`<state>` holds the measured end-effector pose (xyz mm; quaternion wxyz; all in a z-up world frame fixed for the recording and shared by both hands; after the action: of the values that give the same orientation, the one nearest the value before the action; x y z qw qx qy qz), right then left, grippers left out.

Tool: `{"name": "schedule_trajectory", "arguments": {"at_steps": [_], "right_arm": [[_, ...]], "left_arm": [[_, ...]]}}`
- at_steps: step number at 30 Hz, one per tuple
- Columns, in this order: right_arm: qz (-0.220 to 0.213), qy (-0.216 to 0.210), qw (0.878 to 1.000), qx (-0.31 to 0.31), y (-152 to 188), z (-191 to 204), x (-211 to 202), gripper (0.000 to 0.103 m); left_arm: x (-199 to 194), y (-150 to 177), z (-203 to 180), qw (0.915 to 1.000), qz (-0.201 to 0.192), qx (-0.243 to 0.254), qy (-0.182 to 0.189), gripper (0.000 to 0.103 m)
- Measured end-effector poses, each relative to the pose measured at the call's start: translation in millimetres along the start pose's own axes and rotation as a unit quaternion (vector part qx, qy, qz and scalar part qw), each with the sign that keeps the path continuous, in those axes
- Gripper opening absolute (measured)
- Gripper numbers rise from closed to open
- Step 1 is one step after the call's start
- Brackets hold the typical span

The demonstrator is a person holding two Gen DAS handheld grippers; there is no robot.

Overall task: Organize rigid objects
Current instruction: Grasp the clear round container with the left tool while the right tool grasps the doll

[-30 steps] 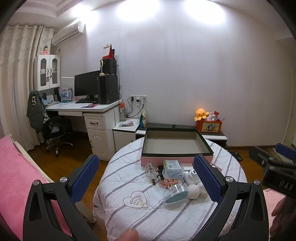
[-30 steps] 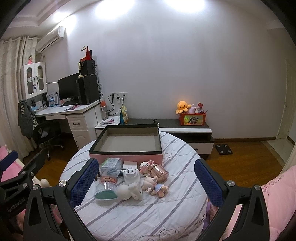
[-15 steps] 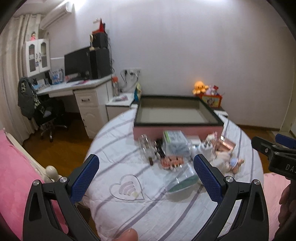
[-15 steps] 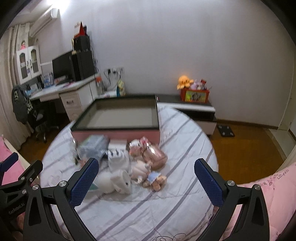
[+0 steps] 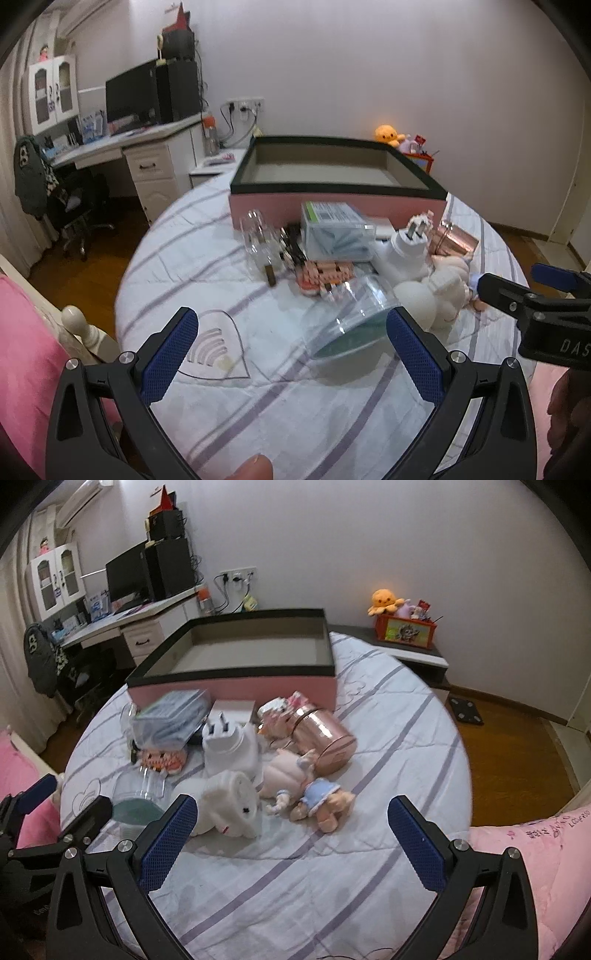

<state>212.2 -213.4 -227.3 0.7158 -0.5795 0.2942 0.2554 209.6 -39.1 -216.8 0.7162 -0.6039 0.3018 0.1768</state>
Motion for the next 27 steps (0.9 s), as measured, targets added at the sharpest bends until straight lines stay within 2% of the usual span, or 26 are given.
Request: {"name": "schedule_trajectory", "arguments": {"at_steps": [8, 13, 17, 21, 27], "right_arm": [[0.014, 0.039, 0.998, 0.039, 5.2, -43.5, 11.2, 0.103], [0.029, 0.046, 0.998, 0.034, 10.1, -54.9, 23.6, 0.103], [0.046, 0.038, 0.998, 0.024, 15.1, -55.6, 41.6, 0.103], [0.048, 0.029, 0.998, 0.011, 11.8, -53.9, 54.2, 0.099], [0.055, -0.005, 0.998, -0.029, 7.7, -39.4, 65.3, 0.098]], "left_arm": [[21.8, 2.3, -17.0, 0.9996, 0.018, 0.004, 0.022, 0.103], [36.1, 2.7, -19.3, 0.9992, 0.028, 0.007, 0.028, 0.103], [46.6, 0.8, -21.5, 0.9984, 0.036, 0.010, 0.043, 0.103], [55.6, -5.4, -18.8, 0.9974, 0.039, -0.006, 0.060, 0.101], [67.6, -6.9, -17.6, 0.9969, 0.052, -0.008, 0.058, 0.098]]}}
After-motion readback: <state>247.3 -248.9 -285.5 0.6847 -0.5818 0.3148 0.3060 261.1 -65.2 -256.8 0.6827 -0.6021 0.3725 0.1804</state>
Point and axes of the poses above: each gripper's, at about its wrist camera, not at the fingertips, and x roughly the way its jaws point, z to its left, y to its underside, the point moved 10 cm from there along x, roughly the way its jaws point, and after that the axes turned 9 degrees about x, right-handed, at the moved point
